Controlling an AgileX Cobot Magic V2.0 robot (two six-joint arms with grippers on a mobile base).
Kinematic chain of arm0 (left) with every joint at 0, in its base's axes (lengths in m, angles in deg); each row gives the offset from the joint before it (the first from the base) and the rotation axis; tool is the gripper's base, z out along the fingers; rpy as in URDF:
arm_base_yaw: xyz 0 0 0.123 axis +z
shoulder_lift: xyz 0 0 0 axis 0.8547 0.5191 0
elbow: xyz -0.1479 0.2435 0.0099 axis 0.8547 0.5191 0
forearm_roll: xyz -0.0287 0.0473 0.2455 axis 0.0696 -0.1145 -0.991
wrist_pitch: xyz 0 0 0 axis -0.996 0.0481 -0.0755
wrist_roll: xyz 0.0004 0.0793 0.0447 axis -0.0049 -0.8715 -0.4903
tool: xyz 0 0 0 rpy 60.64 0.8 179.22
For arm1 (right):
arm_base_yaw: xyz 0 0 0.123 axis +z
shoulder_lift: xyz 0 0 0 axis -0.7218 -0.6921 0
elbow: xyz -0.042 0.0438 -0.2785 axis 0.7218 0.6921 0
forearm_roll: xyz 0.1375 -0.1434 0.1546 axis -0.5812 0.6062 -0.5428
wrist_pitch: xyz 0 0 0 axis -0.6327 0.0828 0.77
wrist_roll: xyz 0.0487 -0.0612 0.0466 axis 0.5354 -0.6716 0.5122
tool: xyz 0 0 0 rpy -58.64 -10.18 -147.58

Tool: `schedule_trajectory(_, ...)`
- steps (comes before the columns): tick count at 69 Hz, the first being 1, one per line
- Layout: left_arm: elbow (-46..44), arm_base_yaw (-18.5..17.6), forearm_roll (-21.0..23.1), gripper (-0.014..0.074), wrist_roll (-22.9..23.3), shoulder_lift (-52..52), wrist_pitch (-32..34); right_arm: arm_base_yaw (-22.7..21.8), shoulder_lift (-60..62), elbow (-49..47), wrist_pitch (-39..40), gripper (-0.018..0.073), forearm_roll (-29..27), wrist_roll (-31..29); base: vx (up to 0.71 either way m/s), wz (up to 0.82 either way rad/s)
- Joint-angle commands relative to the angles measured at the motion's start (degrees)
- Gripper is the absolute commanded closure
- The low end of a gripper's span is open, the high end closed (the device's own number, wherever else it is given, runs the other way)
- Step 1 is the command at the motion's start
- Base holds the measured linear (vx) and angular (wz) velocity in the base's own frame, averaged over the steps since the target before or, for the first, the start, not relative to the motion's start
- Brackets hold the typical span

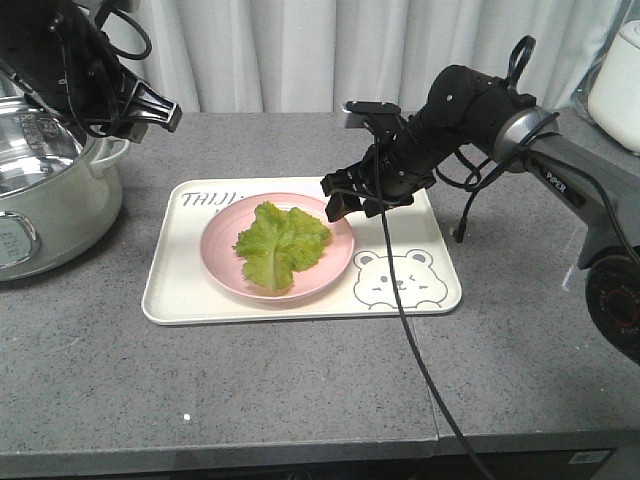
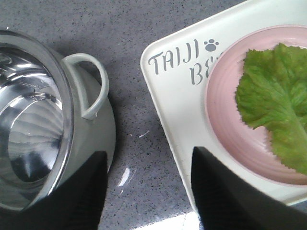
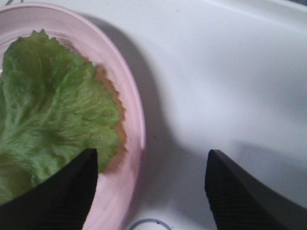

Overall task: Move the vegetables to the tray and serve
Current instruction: 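Release the plate and raise both grippers toward the tray's short edges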

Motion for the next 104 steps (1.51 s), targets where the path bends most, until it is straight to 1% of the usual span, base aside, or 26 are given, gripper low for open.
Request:
schedule_trajectory(1, -1.0, 0.4, -0.8, 0.0206, 3.0, -2.7, 0.5, -0.2, 6.0, -3.5, -0.8, 0.0076, 3.3, 2.0, 0.00, 0.00)
schedule_trajectory(7, -1.0, 1.0, -0.4, 0.0206, 4.3, -2.7, 0.5, -0.3, 7.5, -5.0, -2.7, 0.0085, 6.9, 4.8, 0.00, 0.00)
schedule_trajectory(13, -1.0, 2.2, 1.2, 0.0206, 5.6, -2.5, 0.5, -0.8, 9.4, -5.8, -4.0, 0.0096, 11.0, 8.3, 0.00, 0.00)
schedule_trajectory(18, -1.0, 4.0, 3.6, 0.0206, 6.5, -2.2, 0.5, -1.6, 10.9, -5.8, -5.9, 0.0104, 14.0, 11.8, 0.00, 0.00)
schedule_trajectory(23, -1.0, 5.1, 7.4, 0.0206, 6.9, -1.9, 0.5, -2.8, 11.9, -5.8, -9.0, 0.0105, 15.5, 13.2, 0.00, 0.00)
schedule_trajectory(27, -1.0, 5.8, 9.6, 0.0206, 6.8, -1.5, 0.5, -3.9, 12.4, -5.7, -11.4, 0.0104, 15.7, 14.5, 0.00, 0.00)
schedule_trajectory(31, -1.0, 5.9, 10.7, 0.0206, 6.8, -1.3, 0.5, -4.8, 13.0, -4.9, -11.4, 0.0104, 15.9, 15.6, 0.00, 0.00)
schedule_trajectory(35, -1.0, 5.9, 10.7, 0.0206, 7.1, -0.8, 0.5, -5.4, 13.5, -4.0, -11.4, 0.0104, 15.9, 16.6, 0.00, 0.00)
schedule_trajectory(47, -1.0, 5.9, 10.8, 0.0206, 7.4, 1.2, 0.5, -5.6, 13.4, -3.9, -11.4, 0.0104, 15.5, 16.6, 0.00, 0.00)
schedule_trajectory(56, -1.0, 5.9, 10.8, 0.0206, 8.6, 3.3, 0.5, -5.9, 12.7, -3.3, -11.4, 0.0104, 15.7, 16.7, 0.00, 0.00)
schedule_trajectory(76, -0.9, 5.9, 11.6, 0.0206, 8.7, 5.4, 0.5, -6.4, 12.6, 6.2, -11.4, 0.0104, 15.9, 16.5, 0.00, 0.00)
schedule_trajectory(86, -0.9, 5.9, 11.1, 0.0206, 8.7, 5.4, 0.5, -6.4, 12.6, 7.9, -11.3, 0.0104, 16.4, 16.0, 0.00, 0.00)
schedule_trajectory(91, 0.4, 5.9, 11.3, 0.0206, 8.8, 5.4, 0.5, -6.4, 12.6, 7.9, -11.3, 0.0104, 16.5, 16.2, 0.00, 0.00)
schedule_trajectory(104, 6.9, 5.9, 14.0, 0.0206, 8.6, 4.8, 0.4, -6.4, 12.7, 7.9, -11.3, 0.0104, 16.3, 16.2, 0.00, 0.00)
